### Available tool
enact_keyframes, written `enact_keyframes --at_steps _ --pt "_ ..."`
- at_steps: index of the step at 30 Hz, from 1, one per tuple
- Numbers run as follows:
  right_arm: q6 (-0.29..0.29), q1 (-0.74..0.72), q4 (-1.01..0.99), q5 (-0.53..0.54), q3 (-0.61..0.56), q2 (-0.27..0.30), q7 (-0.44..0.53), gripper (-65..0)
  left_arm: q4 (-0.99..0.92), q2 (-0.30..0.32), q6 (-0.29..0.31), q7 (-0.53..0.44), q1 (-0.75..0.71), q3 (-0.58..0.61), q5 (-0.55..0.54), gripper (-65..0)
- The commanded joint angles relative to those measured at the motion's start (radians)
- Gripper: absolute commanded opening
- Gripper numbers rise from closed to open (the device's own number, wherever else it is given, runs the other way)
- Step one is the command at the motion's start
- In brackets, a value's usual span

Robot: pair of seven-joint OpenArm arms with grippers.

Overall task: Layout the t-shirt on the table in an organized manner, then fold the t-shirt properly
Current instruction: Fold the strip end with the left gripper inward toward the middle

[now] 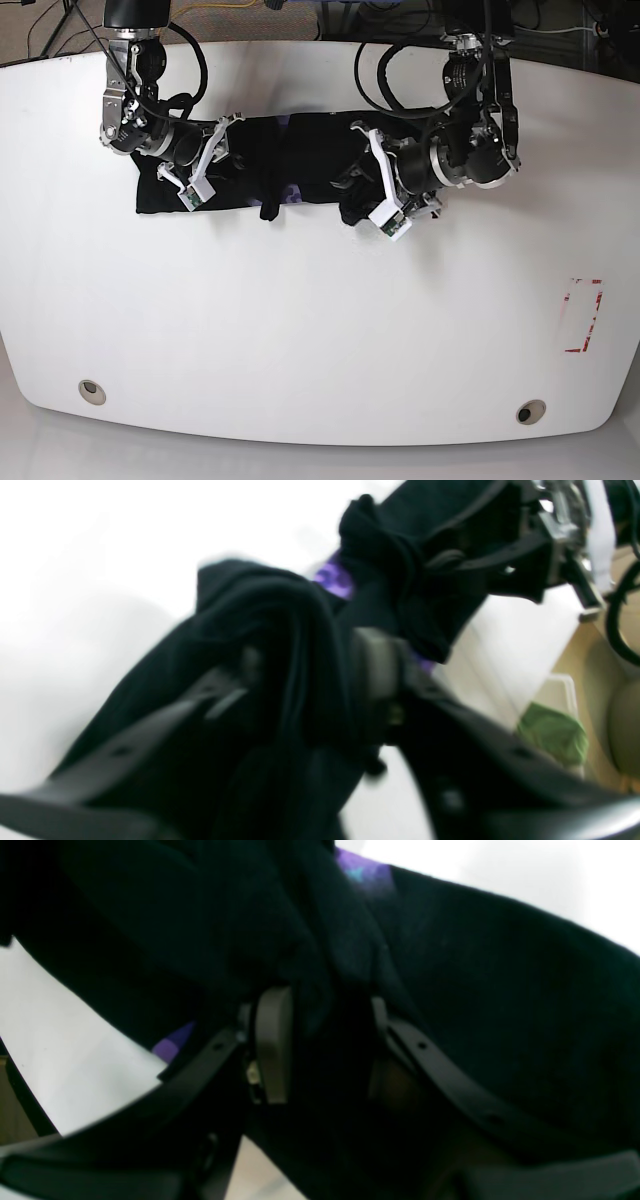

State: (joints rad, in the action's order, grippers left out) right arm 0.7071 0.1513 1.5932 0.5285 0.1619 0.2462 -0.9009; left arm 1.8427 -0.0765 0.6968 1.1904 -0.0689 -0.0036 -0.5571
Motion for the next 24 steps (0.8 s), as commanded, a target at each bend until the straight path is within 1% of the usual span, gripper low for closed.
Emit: enact_keyframes --at_steps 1,3,8,10,13,19,23,24 --pt "-0.009 -0.003 0.005 -0.020 0.001 0.008 -0.028 -45.5 0.018 -0.006 0.001 0.013 0.013 0.003 -0.030 -31.8" --pt "-0.009 -0.003 0.005 -0.020 0.001 0.008 -0.028 -45.5 0.022 -0.006 0.001 0.039 0.016 0.017 -0.064 -31.1" --pt "-0.009 -0.003 0.005 -0.020 0.001 0.008 -0.028 -45.5 0.027 -0.006 0.001 0.108 0.019 0.029 -0.197 -33.3" --pt "-0.009 -0.003 0.005 -0.020 0.001 0.008 -0.028 -45.5 0.031 -0.003 0.001 0.121 0.019 0.012 -0.226 -33.6" --pt "-0.009 -0.003 0.005 -0.020 0.001 0.008 -0.028 -45.5 0.042 0.008 0.001 0.127 0.021 -0.037 -0.237 -33.6" --pt "-0.009 -0.003 0.005 -0.020 0.001 0.008 -0.028 -45.5 0.036 0.096 0.001 0.122 0.021 -0.138 -0.235 -33.7" --pt "-0.009 -0.003 0.005 -0.020 0.001 0.008 -0.028 -45.5 0.038 0.165 0.001 0.090 0.013 -0.146 -0.234 -33.9" --pt "-0.009 -0.003 0.005 -0.020 0.001 0.008 -0.028 -45.5 0.038 0.186 0.001 0.064 0.008 -0.144 -0.234 -34.0"
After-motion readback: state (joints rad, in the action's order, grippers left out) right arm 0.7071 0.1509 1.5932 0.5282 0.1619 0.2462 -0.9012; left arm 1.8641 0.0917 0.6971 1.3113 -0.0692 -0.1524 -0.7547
